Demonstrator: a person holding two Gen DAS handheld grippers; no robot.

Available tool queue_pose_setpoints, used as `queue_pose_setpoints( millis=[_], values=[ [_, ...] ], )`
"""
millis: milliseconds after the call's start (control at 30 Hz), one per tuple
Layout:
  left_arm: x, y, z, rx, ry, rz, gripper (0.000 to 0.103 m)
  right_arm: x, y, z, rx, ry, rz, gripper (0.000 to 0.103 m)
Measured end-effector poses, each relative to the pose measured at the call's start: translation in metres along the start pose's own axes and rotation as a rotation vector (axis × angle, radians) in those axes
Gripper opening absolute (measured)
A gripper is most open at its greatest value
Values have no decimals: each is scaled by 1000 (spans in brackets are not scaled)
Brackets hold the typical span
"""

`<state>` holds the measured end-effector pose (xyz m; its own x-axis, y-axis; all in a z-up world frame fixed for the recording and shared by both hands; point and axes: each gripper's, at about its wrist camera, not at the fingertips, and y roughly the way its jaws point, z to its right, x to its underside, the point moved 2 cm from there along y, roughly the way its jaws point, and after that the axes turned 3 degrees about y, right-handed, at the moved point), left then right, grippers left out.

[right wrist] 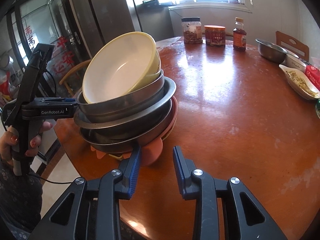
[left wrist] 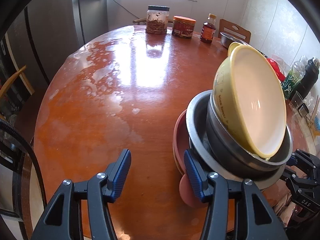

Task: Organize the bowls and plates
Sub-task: 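Lower the bowl stack onto the table with the left tool, then open the left tool and release the stack rim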

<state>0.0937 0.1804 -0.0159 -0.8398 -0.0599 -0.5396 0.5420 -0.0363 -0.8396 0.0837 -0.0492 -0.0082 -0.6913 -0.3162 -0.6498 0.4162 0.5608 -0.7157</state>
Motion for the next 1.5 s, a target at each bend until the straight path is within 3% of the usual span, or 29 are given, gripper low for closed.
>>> queue_pose_setpoints(
  millis=[267,800,1500],
  values=[
    [-10,16,40,16,74,-34,53,7,-14,16,-3,1,7,34],
    [-33,36,104,49,161,-55,52,12,-41,63,74,50,18,34],
    [-39,41,149,67,212,-65,52,23,-66,97,121,98,21,34]
  ],
)
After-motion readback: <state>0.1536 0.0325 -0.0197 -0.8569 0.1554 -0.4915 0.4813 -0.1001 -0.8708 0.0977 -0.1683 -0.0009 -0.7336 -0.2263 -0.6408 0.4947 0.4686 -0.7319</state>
